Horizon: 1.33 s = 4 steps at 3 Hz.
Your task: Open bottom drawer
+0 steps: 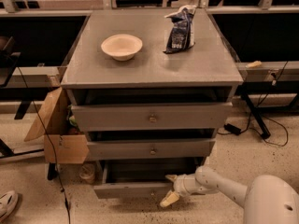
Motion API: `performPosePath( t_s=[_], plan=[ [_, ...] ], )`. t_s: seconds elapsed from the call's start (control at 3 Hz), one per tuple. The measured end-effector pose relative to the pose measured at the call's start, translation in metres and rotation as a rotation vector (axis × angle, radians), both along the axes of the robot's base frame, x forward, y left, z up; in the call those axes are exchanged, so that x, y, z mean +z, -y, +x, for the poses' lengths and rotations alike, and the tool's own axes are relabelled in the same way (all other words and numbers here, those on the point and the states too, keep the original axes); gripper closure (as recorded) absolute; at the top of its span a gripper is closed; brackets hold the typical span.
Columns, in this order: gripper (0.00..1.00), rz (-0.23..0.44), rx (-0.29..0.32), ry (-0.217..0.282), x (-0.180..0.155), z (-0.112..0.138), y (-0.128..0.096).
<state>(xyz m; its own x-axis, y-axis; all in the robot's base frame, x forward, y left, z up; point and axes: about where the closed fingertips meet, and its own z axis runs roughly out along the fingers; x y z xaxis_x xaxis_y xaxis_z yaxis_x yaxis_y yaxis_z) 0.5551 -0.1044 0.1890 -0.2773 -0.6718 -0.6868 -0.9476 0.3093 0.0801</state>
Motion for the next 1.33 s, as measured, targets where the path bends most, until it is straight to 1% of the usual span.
performPosePath(
  t_s=[0.33,0.67,1.0,1.33],
  plan=[
    [0.0,0.0,0.0,0.0,0.001,0.0,0.0],
    [0.0,-0.062,0.041,0.011,-0.014,-0.018,0.018],
    [0.19,-0.075,0.049,0.012,-0.014,-0.019,0.019],
    [0.42,-0.08,0.051,0.013,-0.013,-0.016,0.02]
  ],
)
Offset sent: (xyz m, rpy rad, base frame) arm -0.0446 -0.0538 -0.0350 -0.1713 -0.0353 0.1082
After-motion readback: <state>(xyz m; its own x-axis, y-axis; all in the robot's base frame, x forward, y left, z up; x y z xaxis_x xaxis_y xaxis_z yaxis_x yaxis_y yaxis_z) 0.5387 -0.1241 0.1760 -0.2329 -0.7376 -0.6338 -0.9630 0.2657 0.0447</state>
